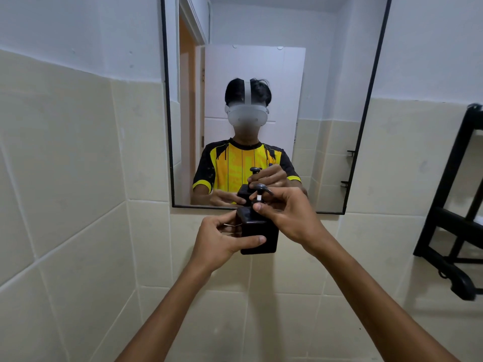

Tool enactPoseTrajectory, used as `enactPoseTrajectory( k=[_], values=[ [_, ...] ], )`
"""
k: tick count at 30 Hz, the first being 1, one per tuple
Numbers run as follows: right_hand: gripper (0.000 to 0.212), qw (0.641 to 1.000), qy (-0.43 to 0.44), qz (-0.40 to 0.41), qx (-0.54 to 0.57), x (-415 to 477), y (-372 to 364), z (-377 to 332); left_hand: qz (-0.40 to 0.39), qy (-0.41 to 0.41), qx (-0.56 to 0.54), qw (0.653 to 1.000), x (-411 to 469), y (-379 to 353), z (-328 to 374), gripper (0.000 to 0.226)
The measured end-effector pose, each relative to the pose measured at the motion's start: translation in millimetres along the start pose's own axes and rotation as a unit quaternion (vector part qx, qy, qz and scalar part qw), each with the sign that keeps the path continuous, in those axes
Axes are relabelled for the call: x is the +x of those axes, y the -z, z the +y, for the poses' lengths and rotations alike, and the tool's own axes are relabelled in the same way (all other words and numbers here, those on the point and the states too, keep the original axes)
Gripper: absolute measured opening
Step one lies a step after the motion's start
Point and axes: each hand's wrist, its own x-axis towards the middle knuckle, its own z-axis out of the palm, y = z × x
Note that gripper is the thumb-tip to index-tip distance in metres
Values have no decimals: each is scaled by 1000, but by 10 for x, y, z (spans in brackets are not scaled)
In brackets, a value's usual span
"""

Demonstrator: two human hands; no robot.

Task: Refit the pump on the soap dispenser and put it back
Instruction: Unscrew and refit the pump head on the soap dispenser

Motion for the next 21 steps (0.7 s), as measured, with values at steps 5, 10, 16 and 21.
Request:
enactPoseTrajectory(
  k=[5,10,16,21],
  values=[
    [21,1000,-2,1,1,4,-27,-14,5,12,4,1000,4,6,-3,49],
    [18,1000,-2,-9,24,-11,12,-23,-54,29,-13,998,55,130,24,53],
    [19,997,-18,-16,73,5,148,-85,-89,44,-95,991,123,192,-10,69],
    [25,999,-13,10,51,60,194,-106,-83,22,-84,993,106,160,-17,43]
  ],
)
